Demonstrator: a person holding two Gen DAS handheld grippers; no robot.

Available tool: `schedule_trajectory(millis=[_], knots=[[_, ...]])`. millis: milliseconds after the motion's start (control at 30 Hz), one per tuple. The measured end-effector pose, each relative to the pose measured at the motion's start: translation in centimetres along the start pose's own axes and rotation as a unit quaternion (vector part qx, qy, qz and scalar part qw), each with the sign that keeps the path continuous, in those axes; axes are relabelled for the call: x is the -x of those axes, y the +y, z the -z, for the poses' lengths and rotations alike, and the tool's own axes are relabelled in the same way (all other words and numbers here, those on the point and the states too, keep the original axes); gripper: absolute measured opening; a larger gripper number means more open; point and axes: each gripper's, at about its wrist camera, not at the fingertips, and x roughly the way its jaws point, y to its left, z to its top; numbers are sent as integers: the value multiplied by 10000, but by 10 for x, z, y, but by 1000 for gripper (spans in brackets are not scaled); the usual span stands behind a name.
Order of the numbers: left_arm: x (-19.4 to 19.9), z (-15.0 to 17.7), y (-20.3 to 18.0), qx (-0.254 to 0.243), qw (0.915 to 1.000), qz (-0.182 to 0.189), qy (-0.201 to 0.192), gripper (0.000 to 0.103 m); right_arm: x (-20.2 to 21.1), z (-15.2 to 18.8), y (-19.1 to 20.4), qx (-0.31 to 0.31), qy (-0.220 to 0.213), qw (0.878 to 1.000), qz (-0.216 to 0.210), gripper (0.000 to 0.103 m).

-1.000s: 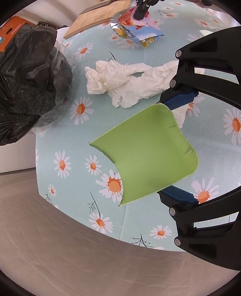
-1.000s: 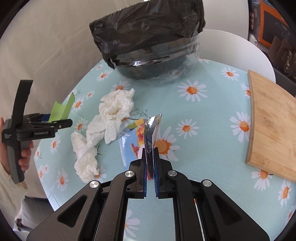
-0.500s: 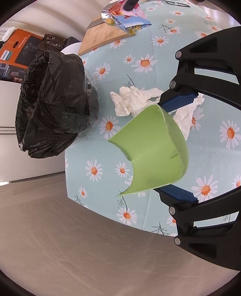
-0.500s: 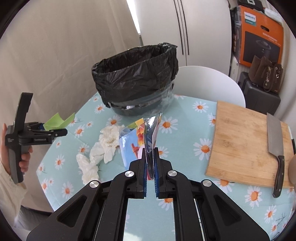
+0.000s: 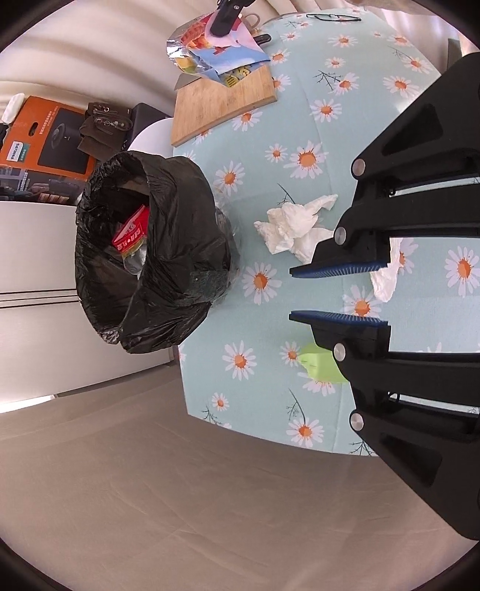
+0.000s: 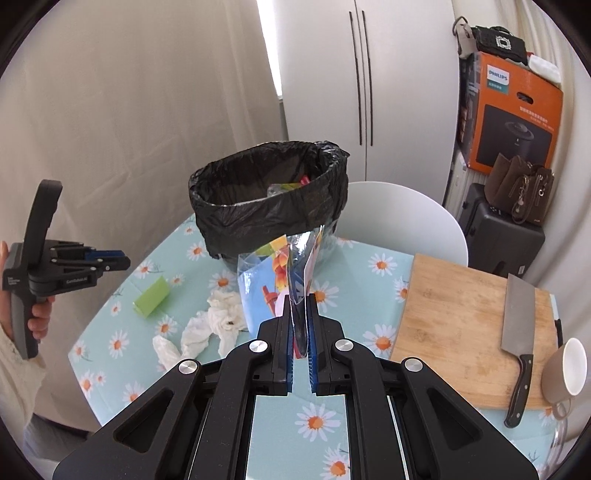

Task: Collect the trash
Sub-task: 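Lift the green piece and blue wrapper up over the bin with both tools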

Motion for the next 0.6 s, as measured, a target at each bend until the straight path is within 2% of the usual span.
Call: schedule_trajectory(millis=[33, 133, 333, 433, 600], knots=[[0, -1, 2, 37, 10000, 27, -13, 37, 0, -2, 1, 24, -3, 10000, 1, 6], [-5, 2, 11, 159, 9999, 39, 31, 56, -2, -6, 5, 114, 10, 9999, 8, 6], [-35, 19, 32, 284, 9984, -180, 451, 75, -6, -12, 8, 132, 19, 9999, -90, 6], [-52, 28, 38, 163, 9975, -293, 628, 84, -9, -17, 8, 106, 34, 9998, -159, 6], [-77, 39, 53, 125, 9954, -193, 926, 87, -15, -24, 4, 128, 75, 9998, -93, 6]])
